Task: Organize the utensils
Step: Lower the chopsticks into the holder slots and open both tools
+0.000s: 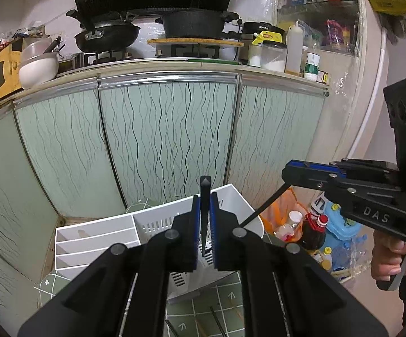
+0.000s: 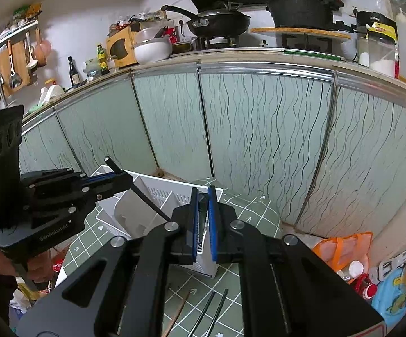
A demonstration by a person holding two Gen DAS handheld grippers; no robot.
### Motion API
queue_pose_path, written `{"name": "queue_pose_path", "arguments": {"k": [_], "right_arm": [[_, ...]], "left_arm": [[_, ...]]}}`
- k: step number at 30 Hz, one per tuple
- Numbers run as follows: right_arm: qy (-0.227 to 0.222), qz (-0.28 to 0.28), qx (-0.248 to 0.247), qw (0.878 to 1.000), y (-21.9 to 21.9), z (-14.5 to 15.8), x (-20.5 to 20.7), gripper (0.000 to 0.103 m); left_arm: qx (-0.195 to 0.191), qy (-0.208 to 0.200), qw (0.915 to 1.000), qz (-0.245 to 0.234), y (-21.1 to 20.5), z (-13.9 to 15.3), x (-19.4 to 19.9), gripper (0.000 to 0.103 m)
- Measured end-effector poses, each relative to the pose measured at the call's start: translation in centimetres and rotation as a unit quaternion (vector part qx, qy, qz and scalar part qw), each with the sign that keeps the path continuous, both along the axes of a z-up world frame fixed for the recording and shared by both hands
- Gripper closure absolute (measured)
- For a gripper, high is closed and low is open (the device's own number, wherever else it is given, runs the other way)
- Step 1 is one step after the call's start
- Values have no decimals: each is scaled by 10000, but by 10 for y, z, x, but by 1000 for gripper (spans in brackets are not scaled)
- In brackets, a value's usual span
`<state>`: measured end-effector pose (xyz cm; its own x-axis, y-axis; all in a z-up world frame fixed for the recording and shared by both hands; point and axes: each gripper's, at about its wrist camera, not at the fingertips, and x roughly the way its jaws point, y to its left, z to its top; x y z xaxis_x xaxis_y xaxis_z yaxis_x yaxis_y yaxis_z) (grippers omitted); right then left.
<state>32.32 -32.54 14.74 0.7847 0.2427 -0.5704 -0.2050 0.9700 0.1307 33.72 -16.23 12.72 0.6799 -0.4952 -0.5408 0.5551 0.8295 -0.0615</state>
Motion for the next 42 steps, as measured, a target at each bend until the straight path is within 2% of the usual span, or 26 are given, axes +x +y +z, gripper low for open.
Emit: {"name": "queue_pose_path", "arguments": {"k": [13, 14, 15, 16, 17, 18, 20, 22, 23, 24, 28, 42], "right_arm": [[-41, 18, -63, 10000, -1, 3, -8, 97], [-51, 0, -79, 10000, -2, 4, -9, 93], [-61, -39, -117, 9999, -3, 5, -11, 82], [-111, -66, -110, 9999, -5, 6, -14, 74], [-169, -74, -96, 9998, -8, 7, -17, 60], [-209, -83, -98, 9997, -10, 9, -21, 50], [-264, -67, -105, 9996, -13, 11, -27, 42], [-338, -78, -151, 9993, -16, 12, -36, 24], [-389, -70, -156, 9991, -17, 13, -42, 19], [-417, -81, -173, 9989, -17, 14, -46, 9], [-412, -18, -185, 9990, -18, 15, -63, 7], [-544, -86, -366, 9978, -8, 13, -140, 7]], "left_arm": [[146, 25, 9999, -29, 5, 2, 2, 93], [153, 15, 9999, -23, 6, 2, 2, 78], [165, 6, 9999, 3, 8, 3, 1, 42], [175, -80, 9998, 90, 11, 4, -1, 25], [137, -213, 9996, 144, 15, 6, -5, 13], [84, -294, 9995, 127, 18, 8, -7, 13], [105, -298, 9994, 144, 24, 11, -10, 11], [114, -298, 9993, 202, 31, 13, -14, 7], [66, -261, 9995, 159, 35, 15, -17, 4], [23, -244, 9996, 128, 38, 16, -20, 4], [-105, -247, 9996, 85, 51, 20, -38, 4], [-77, -629, 9975, 323, 79, 21, -121, 4]]}}
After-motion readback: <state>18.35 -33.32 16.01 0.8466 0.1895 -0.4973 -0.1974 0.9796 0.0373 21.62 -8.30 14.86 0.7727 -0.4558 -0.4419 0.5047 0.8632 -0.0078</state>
